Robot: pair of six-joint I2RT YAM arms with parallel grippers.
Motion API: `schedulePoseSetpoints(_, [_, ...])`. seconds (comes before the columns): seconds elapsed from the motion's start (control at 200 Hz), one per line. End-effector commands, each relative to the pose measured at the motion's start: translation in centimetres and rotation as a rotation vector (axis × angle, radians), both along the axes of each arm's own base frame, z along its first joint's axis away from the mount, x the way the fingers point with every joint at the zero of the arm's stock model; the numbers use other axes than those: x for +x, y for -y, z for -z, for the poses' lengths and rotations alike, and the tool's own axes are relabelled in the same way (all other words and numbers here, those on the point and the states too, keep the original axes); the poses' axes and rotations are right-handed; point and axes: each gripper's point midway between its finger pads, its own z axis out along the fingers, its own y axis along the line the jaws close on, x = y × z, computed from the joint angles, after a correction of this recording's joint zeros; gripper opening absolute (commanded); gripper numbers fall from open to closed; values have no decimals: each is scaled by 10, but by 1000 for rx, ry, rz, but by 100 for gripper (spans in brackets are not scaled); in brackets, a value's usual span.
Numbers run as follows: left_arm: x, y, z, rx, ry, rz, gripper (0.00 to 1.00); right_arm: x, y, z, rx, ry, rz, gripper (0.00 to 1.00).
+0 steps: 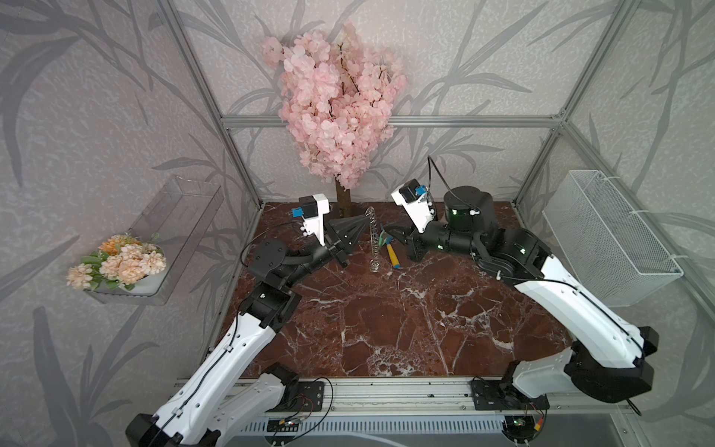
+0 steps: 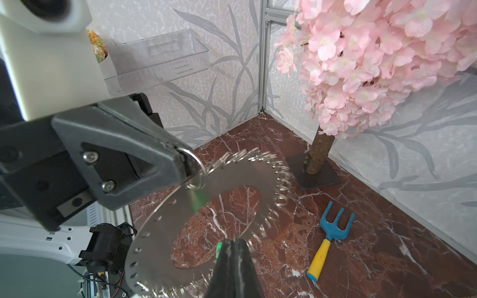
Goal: Attach keys to a key ring
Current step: Insert the key onto the keyring.
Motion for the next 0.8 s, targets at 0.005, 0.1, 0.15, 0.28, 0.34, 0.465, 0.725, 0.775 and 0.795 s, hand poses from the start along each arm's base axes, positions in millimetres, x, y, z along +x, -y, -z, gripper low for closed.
schedulePoseSetpoints(0.005, [-5,-5,-19,35,117,-52,0,-4,1,-32,83,53,-17,0])
schedulePoseSetpoints(0.1, [-1,-7,-17,61,135,-102,0,-2,-3,-35,97,48,-21,0])
schedulePoseSetpoints(0.15, [1,-8,-17,72,154,-139,0,-1,-5,-37,104,48,-24,0])
schedulePoseSetpoints(0.28, [2,-14,-18,102,213,-242,0,5,-7,-39,135,35,-16,0])
schedulePoseSetpoints(0.34, [2,-16,-19,113,236,-281,0,8,-6,-41,158,8,-19,0])
schedulePoseSetpoints(0.465, [1,-15,-18,134,271,-324,0,14,-5,-41,196,-30,-27,0])
schedulePoseSetpoints(0.725, [3,-7,-11,175,296,-348,0,8,-10,-44,231,-45,-89,0])
schedulePoseSetpoints(0.775, [3,-7,-11,177,301,-353,0,6,-12,-43,231,-53,-108,0])
schedulePoseSetpoints(0.795, [4,-7,-10,177,300,-355,0,5,-13,-43,230,-55,-113,0])
